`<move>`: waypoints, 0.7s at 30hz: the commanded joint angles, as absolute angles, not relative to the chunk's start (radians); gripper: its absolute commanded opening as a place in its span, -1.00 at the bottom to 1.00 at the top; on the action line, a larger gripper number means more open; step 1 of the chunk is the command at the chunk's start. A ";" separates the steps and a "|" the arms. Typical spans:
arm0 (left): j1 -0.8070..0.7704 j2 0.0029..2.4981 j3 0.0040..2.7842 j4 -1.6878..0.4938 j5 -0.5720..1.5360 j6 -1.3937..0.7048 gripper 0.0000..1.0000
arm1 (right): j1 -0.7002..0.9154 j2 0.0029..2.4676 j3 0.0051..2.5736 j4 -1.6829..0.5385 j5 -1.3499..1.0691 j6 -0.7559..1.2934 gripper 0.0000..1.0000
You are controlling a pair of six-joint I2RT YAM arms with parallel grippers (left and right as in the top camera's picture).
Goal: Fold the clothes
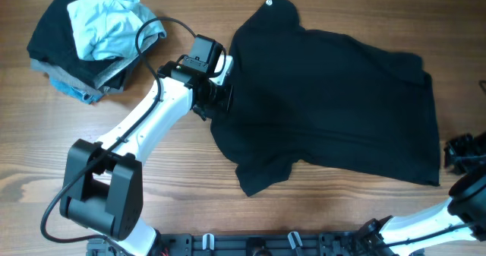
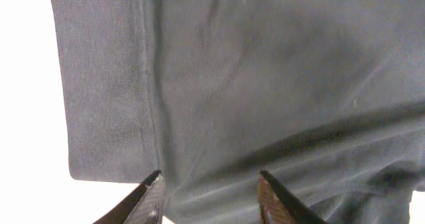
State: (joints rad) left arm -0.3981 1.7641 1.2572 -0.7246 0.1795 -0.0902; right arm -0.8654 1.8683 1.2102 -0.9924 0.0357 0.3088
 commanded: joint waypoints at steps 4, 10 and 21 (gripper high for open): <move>-0.396 1.827 1.263 -0.488 0.229 -0.030 -0.76 | -0.825 1.671 1.304 -0.986 -0.655 -0.020 -0.54; -0.381 2.063 1.263 -0.270 0.204 -0.030 -0.92 | -0.640 1.504 1.304 -1.041 -0.688 -0.026 -0.49; -0.075 2.126 1.332 -0.208 0.168 -0.142 -0.74 | -0.379 1.580 1.291 -1.068 -0.224 0.168 0.09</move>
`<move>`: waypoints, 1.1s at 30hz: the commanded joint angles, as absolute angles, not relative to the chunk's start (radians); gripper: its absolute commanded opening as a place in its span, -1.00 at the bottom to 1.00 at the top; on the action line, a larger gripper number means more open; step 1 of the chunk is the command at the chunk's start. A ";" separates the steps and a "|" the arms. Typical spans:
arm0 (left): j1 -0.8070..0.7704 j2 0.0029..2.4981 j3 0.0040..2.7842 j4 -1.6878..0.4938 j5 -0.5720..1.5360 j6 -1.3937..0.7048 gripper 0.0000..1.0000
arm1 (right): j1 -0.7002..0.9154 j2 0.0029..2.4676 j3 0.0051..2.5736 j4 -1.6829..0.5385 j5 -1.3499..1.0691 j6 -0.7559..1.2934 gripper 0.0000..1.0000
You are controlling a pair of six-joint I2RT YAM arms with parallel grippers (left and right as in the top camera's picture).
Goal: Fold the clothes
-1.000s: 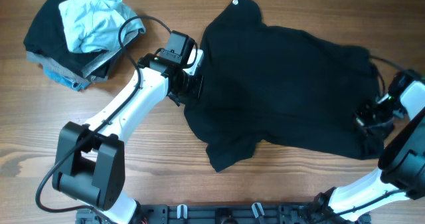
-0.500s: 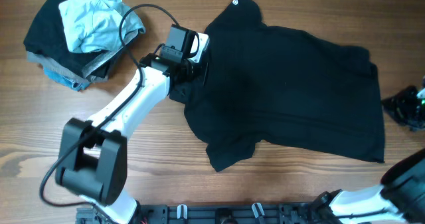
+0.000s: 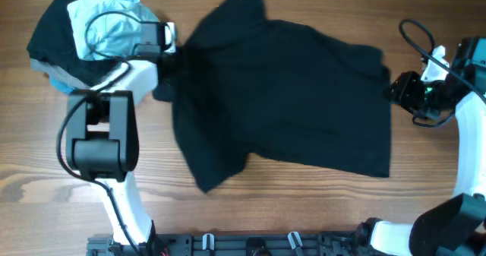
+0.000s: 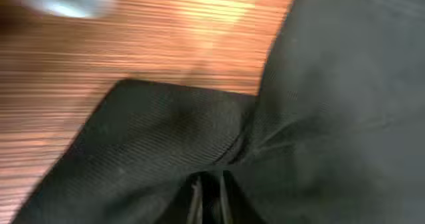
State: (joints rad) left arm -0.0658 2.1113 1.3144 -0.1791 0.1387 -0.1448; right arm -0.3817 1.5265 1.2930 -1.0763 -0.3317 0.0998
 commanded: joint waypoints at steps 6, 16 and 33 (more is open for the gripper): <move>-0.128 1.940 1.336 -0.421 0.171 -0.105 -0.50 | -0.379 1.812 1.230 -0.782 -0.317 0.107 -0.65; -0.362 1.796 1.336 -0.746 0.231 -0.105 -0.26 | -0.355 2.013 1.267 -0.146 -0.453 0.078 0.20; -0.391 1.796 1.336 -0.858 0.235 -0.120 -0.19 | -0.338 2.185 1.319 0.227 -0.590 0.321 -0.91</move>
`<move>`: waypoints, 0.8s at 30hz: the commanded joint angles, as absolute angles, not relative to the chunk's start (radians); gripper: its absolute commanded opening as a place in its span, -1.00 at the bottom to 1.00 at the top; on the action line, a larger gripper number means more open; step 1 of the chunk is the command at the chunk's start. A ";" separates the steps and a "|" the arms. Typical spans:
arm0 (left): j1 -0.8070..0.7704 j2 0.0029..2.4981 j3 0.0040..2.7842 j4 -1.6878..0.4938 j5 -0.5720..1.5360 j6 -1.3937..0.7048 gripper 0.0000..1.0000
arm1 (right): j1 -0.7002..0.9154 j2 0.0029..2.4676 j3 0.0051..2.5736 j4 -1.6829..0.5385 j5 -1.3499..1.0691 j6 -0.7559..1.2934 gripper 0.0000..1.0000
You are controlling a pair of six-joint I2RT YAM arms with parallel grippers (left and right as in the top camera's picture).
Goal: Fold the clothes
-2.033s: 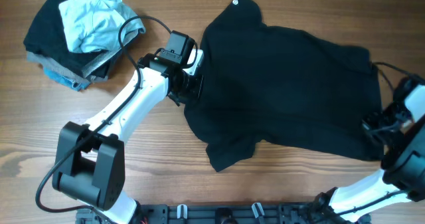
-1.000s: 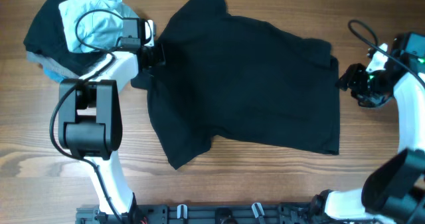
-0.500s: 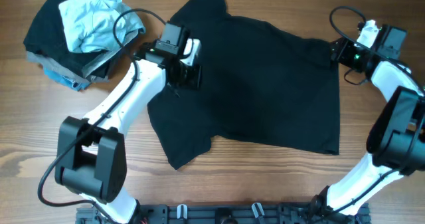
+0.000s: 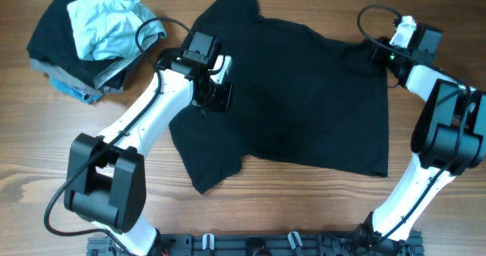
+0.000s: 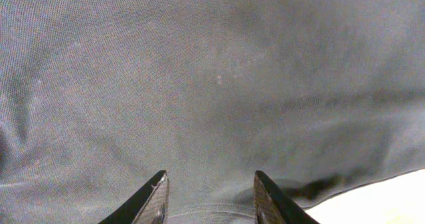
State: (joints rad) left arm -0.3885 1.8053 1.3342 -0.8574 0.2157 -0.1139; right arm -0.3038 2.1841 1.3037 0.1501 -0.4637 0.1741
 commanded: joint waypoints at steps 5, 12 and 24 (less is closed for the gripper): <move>-0.391 1.796 1.336 -0.857 0.235 -0.120 -0.19 | -0.451 2.173 1.319 0.539 -0.727 0.533 -0.77; -0.353 1.747 1.360 -0.867 0.234 -0.118 -0.10 | -0.619 2.043 1.319 0.460 -0.982 0.518 0.99; 0.006 1.472 1.485 -1.355 0.197 -0.121 -0.14 | -0.647 1.311 1.317 -0.877 -0.505 0.247 0.99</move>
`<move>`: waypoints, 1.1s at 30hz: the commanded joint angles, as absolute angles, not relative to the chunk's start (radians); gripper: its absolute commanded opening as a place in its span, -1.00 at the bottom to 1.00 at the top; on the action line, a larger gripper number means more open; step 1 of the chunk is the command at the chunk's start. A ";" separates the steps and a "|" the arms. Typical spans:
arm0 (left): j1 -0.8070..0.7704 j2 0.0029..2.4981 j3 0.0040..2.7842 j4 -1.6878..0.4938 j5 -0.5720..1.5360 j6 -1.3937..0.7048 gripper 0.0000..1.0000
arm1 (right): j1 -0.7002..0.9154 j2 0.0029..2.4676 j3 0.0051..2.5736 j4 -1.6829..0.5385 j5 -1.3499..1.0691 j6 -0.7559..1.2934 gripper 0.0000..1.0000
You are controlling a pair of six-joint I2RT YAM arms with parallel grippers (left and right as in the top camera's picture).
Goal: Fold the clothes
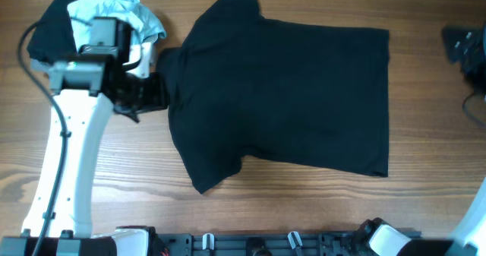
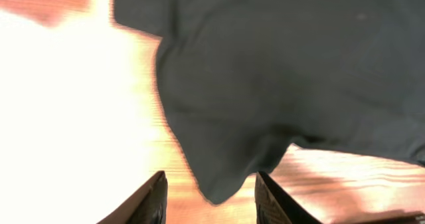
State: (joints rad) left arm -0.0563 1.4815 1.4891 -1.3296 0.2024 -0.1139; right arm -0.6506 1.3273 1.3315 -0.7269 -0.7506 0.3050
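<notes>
A black T-shirt (image 1: 281, 96) lies spread flat on the wooden table, collar towards the left. My left gripper (image 1: 157, 93) hovers open just left of the shirt, beside its upper sleeve (image 1: 171, 64). In the left wrist view the left gripper (image 2: 211, 201) has nothing between its fingers, and a sleeve corner (image 2: 219, 171) shows on the table below the gap. My right gripper (image 1: 458, 43) is at the far right edge, apart from the shirt, its jaws too small to read.
A pile of other clothes (image 1: 91, 28), black with a light blue garment on top, sits at the back left, close behind my left arm. Bare wooden table (image 1: 114, 203) surrounds the shirt. A rail runs along the front edge.
My left gripper, still open, has gone from over the shirt's shoulder area to the table left of the sleeve. The right gripper has left the shirt's back right corner for the far right edge.
First the shirt lay rumpled further right, with my left gripper open at its left edge. Then the left gripper was shut on the fabric and the shirt was further left. Then it hung open over the shirt with the right at the far corner. Now both grippers are off a flatter shirt.
</notes>
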 commanded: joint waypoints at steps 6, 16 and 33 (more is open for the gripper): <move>0.059 1.474 1.327 -1.280 0.198 -0.170 0.03 | -0.648 1.468 1.081 -1.077 -0.224 0.253 0.50; 0.059 1.475 1.240 -1.200 0.247 -0.173 0.28 | -0.541 1.816 0.883 -0.922 -0.220 0.213 -0.06; 0.056 1.475 0.749 -0.783 0.395 -0.303 0.17 | -0.538 1.691 0.979 -1.029 -0.226 0.198 -0.91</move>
